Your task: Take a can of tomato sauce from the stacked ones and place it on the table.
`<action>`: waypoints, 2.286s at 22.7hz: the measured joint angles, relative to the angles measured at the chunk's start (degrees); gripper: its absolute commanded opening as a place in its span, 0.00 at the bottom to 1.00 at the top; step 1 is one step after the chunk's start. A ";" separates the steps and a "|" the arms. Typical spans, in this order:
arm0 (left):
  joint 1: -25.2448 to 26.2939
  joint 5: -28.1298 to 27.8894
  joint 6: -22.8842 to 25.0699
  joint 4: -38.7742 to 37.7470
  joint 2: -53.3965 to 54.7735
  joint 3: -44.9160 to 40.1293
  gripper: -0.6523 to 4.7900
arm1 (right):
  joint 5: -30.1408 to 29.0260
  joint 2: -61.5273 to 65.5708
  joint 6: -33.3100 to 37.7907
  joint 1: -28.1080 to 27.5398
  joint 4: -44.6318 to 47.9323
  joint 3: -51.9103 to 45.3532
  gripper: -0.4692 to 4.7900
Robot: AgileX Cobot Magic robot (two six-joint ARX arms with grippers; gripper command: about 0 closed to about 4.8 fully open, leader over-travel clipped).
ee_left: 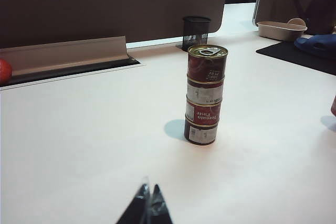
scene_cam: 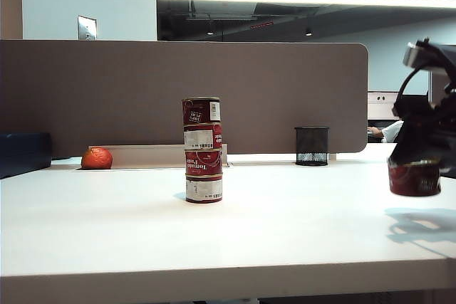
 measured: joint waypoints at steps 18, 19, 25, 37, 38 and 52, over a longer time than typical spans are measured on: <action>0.00 0.00 -0.37 0.02 0.00 0.00 0.11 | -1.62 5.86 3.45 0.00 2.73 0.15 0.53; 0.00 0.00 -0.37 0.00 0.00 0.00 0.11 | -1.62 5.73 3.63 0.00 2.75 0.11 0.53; 0.00 0.00 -0.37 0.00 -0.02 0.00 0.11 | -1.64 5.33 3.82 -0.02 3.06 0.11 0.68; 0.00 0.00 -0.37 0.00 -0.02 0.00 0.11 | 2.03 -4.09 3.61 -0.07 3.82 0.11 0.76; 0.00 0.00 -0.37 0.00 -0.02 0.00 0.11 | 3.10 -5.88 3.52 -0.11 4.00 0.13 0.58; 0.00 0.00 -0.37 0.00 -0.02 0.00 0.11 | 0.09 -29.97 -3.83 -6.19 -12.83 0.07 0.08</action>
